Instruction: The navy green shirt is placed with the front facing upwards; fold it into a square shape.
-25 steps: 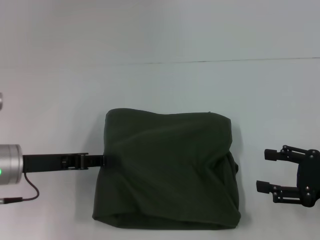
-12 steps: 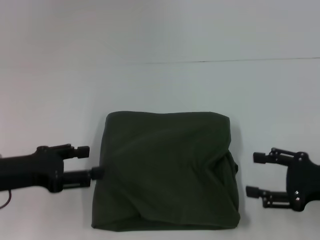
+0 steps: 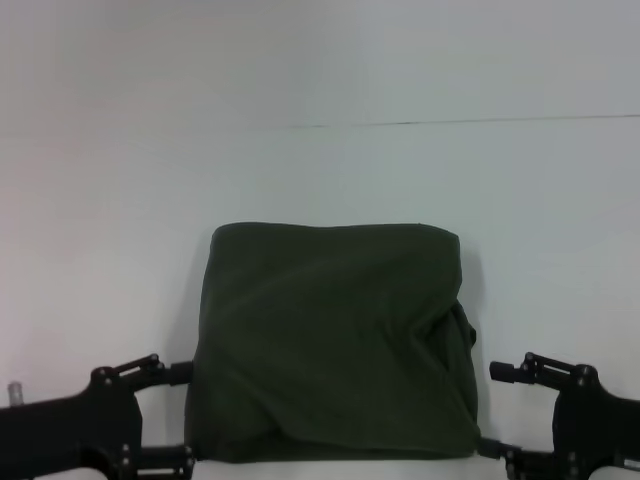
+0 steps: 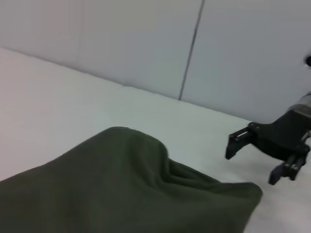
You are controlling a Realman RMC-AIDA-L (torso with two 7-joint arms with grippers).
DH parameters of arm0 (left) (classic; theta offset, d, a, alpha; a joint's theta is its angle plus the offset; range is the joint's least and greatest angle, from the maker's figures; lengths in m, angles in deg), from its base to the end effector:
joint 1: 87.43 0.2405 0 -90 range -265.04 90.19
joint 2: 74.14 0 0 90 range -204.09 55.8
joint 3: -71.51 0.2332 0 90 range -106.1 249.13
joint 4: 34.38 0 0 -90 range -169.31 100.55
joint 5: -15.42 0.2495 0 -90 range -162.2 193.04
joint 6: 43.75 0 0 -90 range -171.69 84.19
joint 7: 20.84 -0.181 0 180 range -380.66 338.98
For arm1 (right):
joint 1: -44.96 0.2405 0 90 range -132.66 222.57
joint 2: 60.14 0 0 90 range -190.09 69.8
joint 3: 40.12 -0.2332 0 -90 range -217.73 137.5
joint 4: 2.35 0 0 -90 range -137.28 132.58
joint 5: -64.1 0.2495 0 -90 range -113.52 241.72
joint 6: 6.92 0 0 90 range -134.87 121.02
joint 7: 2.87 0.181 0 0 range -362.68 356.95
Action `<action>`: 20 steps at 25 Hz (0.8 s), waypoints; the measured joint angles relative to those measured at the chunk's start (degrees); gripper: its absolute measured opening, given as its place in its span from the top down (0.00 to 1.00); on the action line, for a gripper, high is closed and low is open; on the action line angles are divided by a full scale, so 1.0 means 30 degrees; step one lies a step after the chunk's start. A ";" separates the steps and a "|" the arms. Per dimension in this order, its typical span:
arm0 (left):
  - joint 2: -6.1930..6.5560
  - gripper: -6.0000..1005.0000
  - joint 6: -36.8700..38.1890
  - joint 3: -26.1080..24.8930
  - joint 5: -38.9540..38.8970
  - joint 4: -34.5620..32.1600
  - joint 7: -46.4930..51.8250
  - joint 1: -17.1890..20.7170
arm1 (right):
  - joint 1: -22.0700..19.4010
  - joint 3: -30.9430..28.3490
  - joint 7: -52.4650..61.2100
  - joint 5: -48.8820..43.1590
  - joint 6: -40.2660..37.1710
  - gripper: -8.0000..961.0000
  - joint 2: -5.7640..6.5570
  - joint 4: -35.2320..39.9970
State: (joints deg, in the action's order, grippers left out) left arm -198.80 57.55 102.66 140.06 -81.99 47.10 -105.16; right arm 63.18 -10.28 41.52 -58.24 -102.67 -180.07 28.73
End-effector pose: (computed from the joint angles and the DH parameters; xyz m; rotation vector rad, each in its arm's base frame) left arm -0.3027 0.2769 -0.0153 -2.7621 -0.5478 -0.6510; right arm 0.3283 0.2664 -0.0374 -2.7079 0.2432 0.6387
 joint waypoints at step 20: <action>-0.0014 0.10 -0.0319 -0.0307 0.0212 0.1526 -0.3195 0.0260 | -0.0477 -0.0389 -0.1358 0.0029 0.1590 0.12 0.0032 -0.1674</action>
State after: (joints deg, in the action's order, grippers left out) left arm -198.85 56.60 101.74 140.69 -77.41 37.51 -104.38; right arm 61.75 -11.44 37.44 -58.15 -97.90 -179.97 23.71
